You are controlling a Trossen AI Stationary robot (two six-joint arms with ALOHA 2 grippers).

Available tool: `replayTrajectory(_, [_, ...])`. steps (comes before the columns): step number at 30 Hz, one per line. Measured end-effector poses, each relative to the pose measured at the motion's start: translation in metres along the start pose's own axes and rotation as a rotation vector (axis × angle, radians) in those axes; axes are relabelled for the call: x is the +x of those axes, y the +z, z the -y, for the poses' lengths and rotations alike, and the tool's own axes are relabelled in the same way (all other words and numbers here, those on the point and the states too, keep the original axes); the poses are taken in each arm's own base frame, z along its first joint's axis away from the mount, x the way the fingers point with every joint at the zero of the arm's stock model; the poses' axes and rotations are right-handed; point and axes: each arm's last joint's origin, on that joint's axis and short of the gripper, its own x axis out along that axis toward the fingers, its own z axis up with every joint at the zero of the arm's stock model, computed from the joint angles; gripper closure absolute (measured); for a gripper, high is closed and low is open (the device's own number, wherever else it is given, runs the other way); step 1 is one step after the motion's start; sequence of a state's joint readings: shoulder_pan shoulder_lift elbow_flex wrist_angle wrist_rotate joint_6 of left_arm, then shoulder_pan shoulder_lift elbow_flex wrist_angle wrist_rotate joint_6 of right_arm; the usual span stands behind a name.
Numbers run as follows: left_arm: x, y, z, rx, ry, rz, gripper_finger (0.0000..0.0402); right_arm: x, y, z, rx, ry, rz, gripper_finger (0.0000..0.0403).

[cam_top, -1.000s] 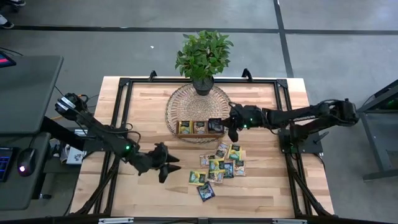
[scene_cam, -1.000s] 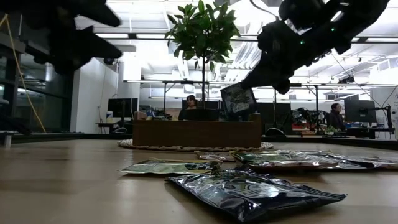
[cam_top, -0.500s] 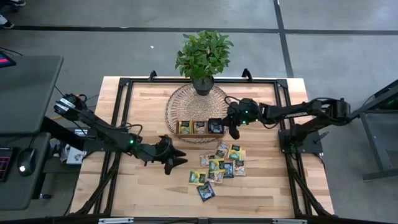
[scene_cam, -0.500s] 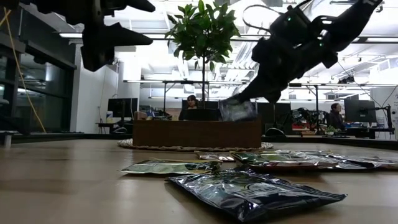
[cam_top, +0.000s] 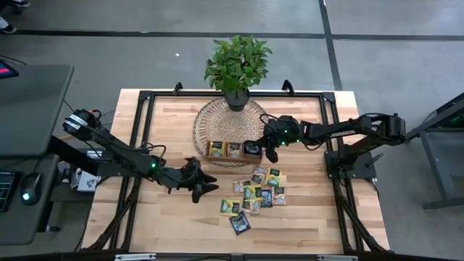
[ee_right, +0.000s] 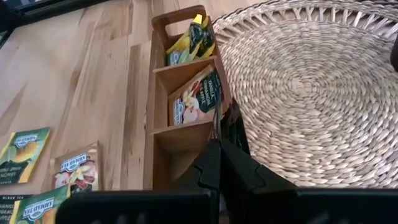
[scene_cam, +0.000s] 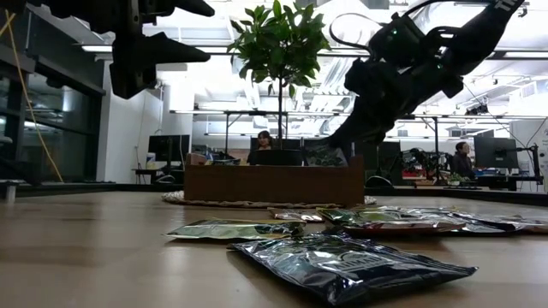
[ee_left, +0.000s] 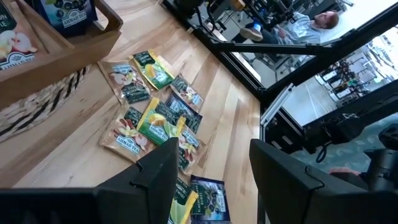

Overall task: Pick & Place Tea
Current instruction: Put the violet tea bag into the right section of the wooden organizer

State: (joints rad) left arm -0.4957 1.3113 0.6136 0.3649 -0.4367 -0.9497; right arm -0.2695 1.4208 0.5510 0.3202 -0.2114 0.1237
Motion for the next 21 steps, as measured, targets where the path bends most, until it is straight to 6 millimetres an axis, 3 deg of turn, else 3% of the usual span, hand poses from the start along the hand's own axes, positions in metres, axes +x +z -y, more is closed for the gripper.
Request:
replayTrajectory(8, [0.0,0.0001,0.0,-0.001,0.0,0.001,0.0207,0.0,-0.0004,-0.0001,-0.059,0.005,-0.005,0.0384])
replayTrajectory(21, [0.0,-0.0002,0.0001,-0.002,-0.005,-0.006,0.0207,0.0001,0.0017,-0.0016,-0.038,0.034,-0.005,0.0248])
